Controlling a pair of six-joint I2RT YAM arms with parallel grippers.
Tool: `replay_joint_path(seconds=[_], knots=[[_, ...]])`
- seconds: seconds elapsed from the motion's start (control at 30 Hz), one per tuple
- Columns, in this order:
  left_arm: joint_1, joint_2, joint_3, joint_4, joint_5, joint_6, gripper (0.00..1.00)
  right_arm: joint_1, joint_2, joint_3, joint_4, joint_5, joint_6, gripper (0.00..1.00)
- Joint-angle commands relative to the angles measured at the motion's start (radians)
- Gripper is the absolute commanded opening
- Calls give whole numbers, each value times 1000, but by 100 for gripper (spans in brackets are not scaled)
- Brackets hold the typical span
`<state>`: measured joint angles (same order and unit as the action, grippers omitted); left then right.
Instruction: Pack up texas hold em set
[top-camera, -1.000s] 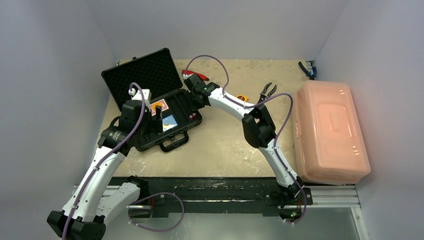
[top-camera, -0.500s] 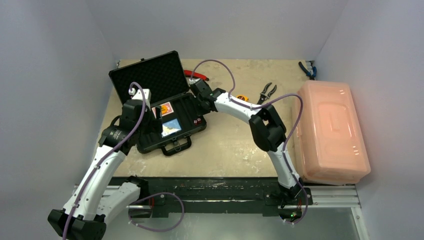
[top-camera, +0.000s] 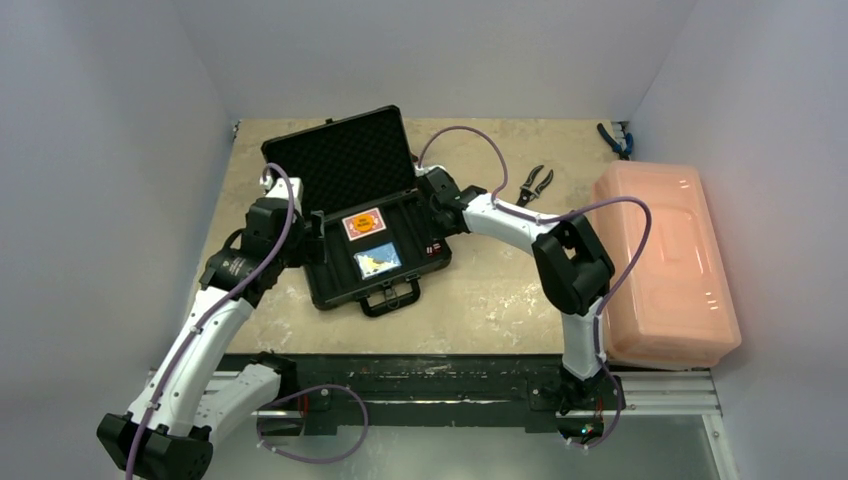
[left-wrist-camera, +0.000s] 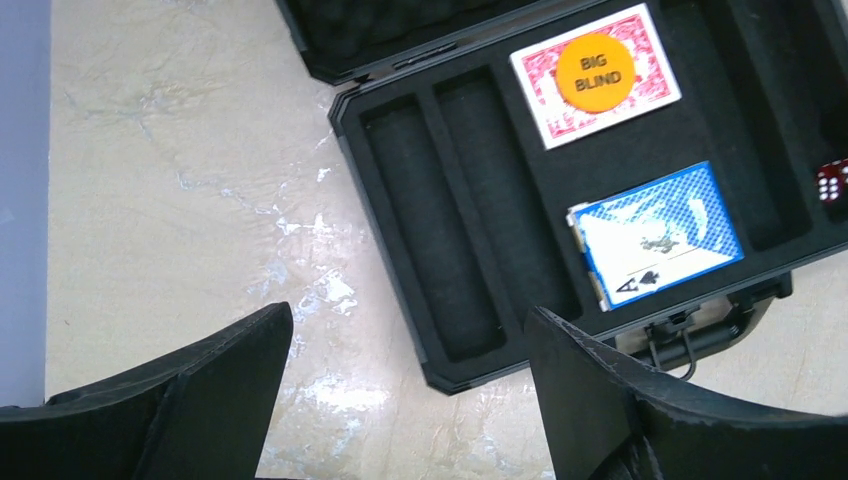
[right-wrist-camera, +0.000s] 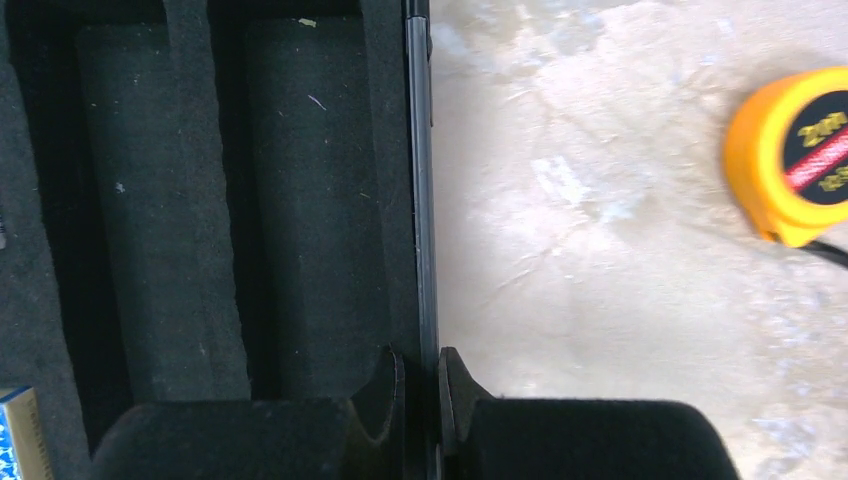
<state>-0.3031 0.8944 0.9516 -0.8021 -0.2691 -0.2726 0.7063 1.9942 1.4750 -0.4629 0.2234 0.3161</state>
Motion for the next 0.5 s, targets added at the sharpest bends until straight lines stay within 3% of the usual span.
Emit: replay_joint_path(seconds=[0.0,0.2,0.3,0.47], knots=[[7,5,21,14,-3,10,86,-56,-34,36,-17,261,-65,0],[7,15,19,24,-7,15,86,-64,46,166,-41,243,-81,1],[7,15,21,30,0,19,85,-64,66,206,-48,250,-95,6],[7,12,18,31,-7,19,85,-68,66,209,-46,265,-104,29]])
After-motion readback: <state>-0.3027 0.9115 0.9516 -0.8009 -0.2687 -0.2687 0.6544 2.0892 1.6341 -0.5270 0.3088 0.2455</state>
